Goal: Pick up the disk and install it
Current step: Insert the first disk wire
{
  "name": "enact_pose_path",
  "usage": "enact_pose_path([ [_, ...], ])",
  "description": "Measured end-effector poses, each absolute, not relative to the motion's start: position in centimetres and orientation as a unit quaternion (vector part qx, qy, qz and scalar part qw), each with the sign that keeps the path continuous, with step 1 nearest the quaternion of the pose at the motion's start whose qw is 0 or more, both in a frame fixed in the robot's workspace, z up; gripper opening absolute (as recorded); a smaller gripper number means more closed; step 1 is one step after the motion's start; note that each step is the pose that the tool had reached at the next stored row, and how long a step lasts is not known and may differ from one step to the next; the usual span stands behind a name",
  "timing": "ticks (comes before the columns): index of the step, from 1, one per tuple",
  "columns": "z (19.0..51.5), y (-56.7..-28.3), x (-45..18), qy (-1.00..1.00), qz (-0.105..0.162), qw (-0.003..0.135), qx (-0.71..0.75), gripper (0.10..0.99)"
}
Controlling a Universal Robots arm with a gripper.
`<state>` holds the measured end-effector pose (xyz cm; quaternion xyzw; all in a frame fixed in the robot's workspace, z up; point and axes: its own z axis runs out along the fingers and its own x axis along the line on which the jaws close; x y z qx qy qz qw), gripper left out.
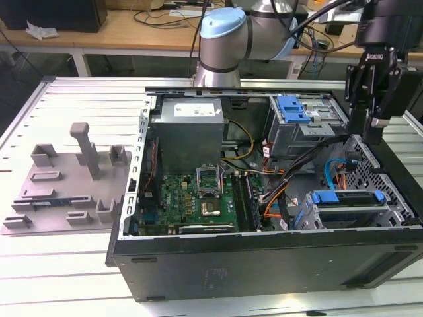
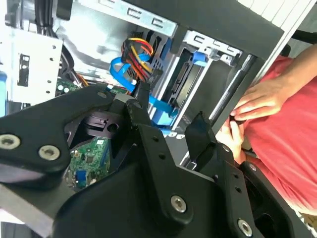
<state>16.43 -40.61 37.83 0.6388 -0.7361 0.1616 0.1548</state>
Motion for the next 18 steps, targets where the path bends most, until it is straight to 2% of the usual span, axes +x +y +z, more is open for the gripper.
enact_pose_path([
  [8, 36.7, -40.3, 16.5, -0.748, 0.165, 0.164, 0.621, 0.565],
  [14, 35.9, -38.8, 16.7, -0.744, 0.183, 0.179, 0.617, 0.565],
  [18, 35.2, -38.5, 16.7, -0.743, 0.188, 0.183, 0.616, 0.565],
])
